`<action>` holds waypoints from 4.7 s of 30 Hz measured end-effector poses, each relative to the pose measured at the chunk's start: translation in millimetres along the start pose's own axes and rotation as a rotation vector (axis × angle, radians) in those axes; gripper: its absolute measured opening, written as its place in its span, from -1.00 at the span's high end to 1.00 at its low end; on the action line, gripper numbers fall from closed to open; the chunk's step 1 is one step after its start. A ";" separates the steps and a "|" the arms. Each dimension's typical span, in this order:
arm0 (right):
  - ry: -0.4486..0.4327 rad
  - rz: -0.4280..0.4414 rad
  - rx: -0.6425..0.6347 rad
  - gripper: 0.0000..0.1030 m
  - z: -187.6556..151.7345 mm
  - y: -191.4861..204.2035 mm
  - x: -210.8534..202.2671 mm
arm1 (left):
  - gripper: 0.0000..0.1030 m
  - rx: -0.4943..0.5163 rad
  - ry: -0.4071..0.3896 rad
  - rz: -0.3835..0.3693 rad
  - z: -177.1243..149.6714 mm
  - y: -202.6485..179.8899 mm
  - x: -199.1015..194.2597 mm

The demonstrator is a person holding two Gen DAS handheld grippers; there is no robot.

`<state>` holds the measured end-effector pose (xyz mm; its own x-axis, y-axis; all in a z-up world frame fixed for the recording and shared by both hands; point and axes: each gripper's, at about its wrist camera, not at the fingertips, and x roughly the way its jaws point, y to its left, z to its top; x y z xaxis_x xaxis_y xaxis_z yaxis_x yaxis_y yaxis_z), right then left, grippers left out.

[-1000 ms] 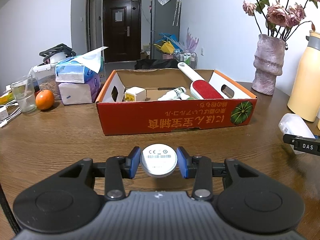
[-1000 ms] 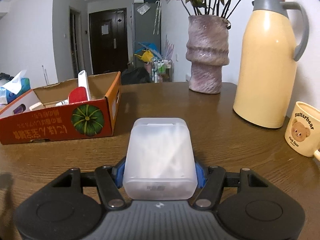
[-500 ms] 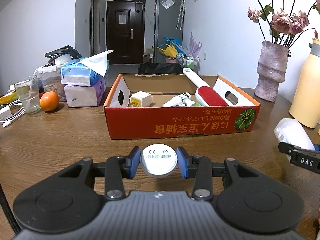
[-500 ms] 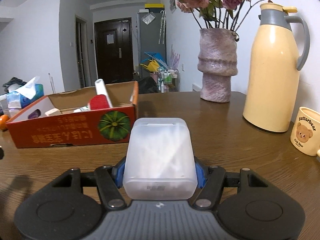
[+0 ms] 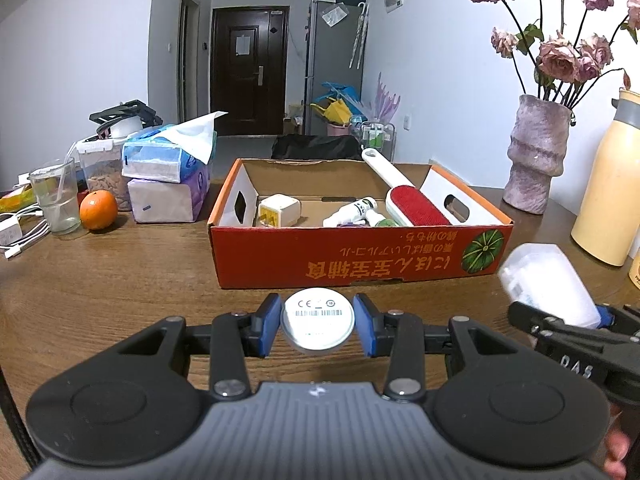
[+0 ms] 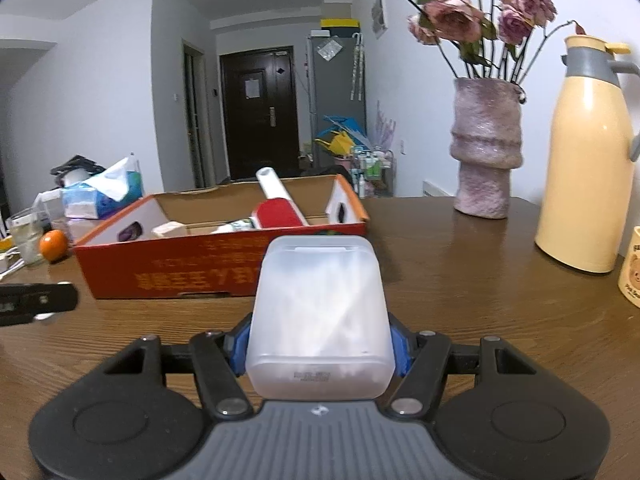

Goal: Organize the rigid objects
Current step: 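Carry the white puck and frosted plastic box over the cardboard box, then open both tools to drop the puck and plastic box into the box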

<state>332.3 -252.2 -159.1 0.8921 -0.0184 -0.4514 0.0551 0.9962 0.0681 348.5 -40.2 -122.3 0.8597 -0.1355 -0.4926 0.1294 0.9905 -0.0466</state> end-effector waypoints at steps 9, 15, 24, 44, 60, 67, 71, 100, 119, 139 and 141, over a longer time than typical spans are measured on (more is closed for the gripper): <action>-0.026 0.045 -0.008 -0.23 3.2 27.1 -10.6 | 0.21 -0.014 -0.016 -0.004 4.7 2.8 -4.8; -0.040 0.064 -0.010 -0.23 6.3 38.0 -14.4 | 0.21 -0.021 -0.022 0.003 8.0 3.9 -5.3; -0.054 0.072 -0.011 -0.23 14.2 44.7 -12.4 | 0.21 -0.038 -0.038 0.028 16.4 8.0 -2.0; -0.110 0.085 0.006 -0.23 41.2 48.8 13.4 | 0.21 -0.070 -0.076 0.054 45.6 8.1 24.5; -0.116 0.102 0.007 -0.23 56.8 52.4 54.3 | 0.21 -0.085 -0.088 0.077 67.2 8.6 62.7; -0.120 0.100 0.007 -0.23 62.5 52.6 66.3 | 0.21 -0.082 -0.091 0.081 74.7 7.6 76.1; -0.121 0.097 0.007 -0.23 66.3 53.6 72.3 | 0.21 -0.081 -0.095 0.082 78.5 6.8 82.9; -0.117 0.088 -0.020 -0.23 91.7 56.0 139.6 | 0.21 -0.059 -0.098 0.114 103.5 11.9 135.4; -0.102 0.077 -0.048 -0.23 99.3 59.0 163.8 | 0.21 -0.065 -0.080 0.119 113.5 23.1 161.4; -0.072 -0.015 -0.015 -1.00 103.9 44.0 166.2 | -1.00 -0.063 -0.078 0.181 111.5 28.9 161.9; -0.072 -0.013 -0.015 -1.00 103.6 43.7 165.5 | -1.00 -0.063 -0.079 0.182 111.5 28.9 162.0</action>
<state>528.9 -220.5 -138.6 0.9215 -0.0370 -0.3866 0.0605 0.9970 0.0487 546.7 -36.2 -106.5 0.9023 0.0469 -0.4285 -0.0607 0.9980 -0.0186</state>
